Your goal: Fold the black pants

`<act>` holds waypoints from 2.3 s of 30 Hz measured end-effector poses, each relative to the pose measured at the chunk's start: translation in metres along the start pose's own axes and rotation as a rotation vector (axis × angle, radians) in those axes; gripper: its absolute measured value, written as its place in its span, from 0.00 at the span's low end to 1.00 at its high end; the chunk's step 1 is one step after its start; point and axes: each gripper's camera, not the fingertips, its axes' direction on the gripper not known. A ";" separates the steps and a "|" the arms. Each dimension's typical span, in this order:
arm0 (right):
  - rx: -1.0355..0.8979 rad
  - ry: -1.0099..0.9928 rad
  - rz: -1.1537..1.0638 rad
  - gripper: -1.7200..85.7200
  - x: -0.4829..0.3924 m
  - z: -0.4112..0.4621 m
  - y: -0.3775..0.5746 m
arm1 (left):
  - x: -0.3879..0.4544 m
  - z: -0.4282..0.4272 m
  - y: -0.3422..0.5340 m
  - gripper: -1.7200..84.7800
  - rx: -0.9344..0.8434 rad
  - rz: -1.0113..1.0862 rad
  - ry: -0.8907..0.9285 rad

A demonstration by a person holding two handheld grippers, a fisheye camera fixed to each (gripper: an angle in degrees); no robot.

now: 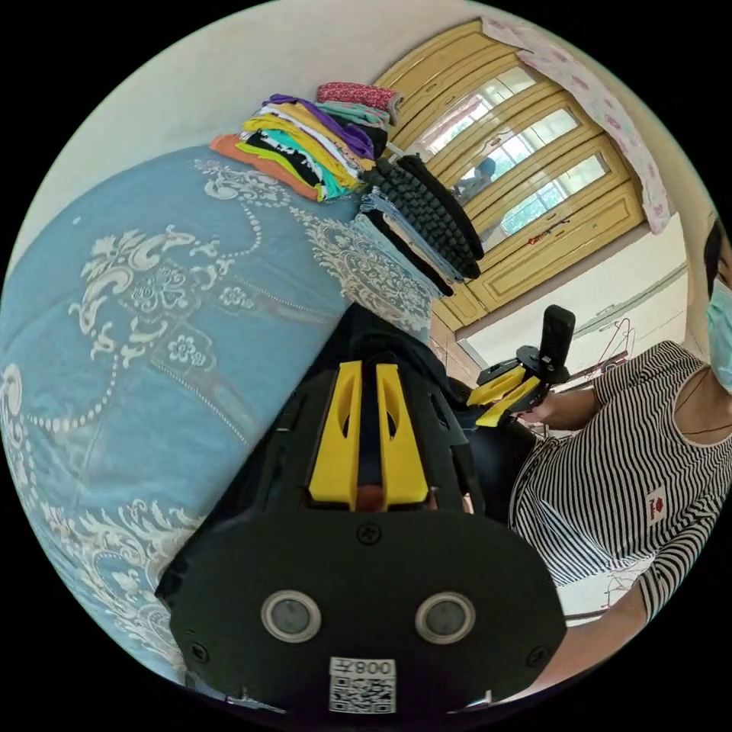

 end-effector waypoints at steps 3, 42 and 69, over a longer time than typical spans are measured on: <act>-0.091 0.007 0.000 0.09 0.014 0.056 0.000 | -0.016 -0.002 0.031 0.05 -0.041 -0.107 -0.055; -0.398 0.260 -0.094 0.02 0.162 0.287 0.044 | 0.016 -0.075 0.149 0.02 0.086 -0.329 -0.301; -0.374 0.317 -0.503 0.09 0.126 0.314 0.120 | -0.001 -0.083 0.222 0.05 0.170 -0.544 -0.164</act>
